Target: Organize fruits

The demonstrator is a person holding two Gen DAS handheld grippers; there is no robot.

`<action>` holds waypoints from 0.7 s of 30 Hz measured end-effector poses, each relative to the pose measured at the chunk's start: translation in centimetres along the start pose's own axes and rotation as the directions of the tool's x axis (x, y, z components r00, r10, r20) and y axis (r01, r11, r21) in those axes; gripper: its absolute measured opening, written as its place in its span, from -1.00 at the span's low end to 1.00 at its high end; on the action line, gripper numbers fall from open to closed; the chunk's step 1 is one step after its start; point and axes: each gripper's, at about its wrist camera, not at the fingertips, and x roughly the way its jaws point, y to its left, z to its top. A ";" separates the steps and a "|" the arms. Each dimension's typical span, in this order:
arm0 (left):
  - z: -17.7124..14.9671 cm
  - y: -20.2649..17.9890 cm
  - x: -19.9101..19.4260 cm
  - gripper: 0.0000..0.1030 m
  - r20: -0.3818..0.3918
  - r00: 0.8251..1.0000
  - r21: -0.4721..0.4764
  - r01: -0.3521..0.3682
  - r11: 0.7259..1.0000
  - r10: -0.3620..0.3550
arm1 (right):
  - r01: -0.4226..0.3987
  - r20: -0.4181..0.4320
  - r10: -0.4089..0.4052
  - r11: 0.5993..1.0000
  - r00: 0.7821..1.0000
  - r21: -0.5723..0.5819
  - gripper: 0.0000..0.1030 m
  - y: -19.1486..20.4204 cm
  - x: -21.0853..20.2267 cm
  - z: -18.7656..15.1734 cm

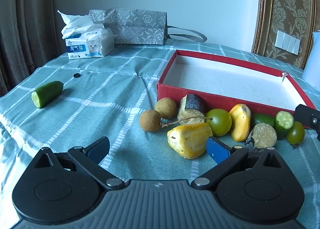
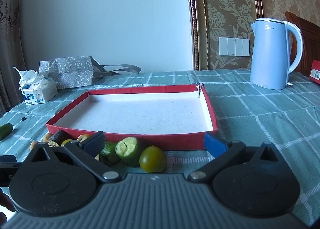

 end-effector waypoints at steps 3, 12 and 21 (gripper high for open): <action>0.0 0.0 0.0 1.00 0.005 1.000 0.002 0.003 1.000 -0.003 | -0.003 0.000 0.003 1.000 1.000 0.002 1.00 0.0 0.0 0.0; 0.2 0.2 -0.9 1.00 0.093 0.996 -0.032 0.004 0.999 -0.001 | -0.003 0.001 0.003 1.000 1.000 -0.002 1.00 0.1 -0.1 -0.1; 0.2 0.4 -0.4 1.00 0.057 0.998 -0.009 0.003 1.000 -0.003 | 0.001 0.001 -0.001 1.000 1.000 -0.007 1.00 0.0 -0.1 0.0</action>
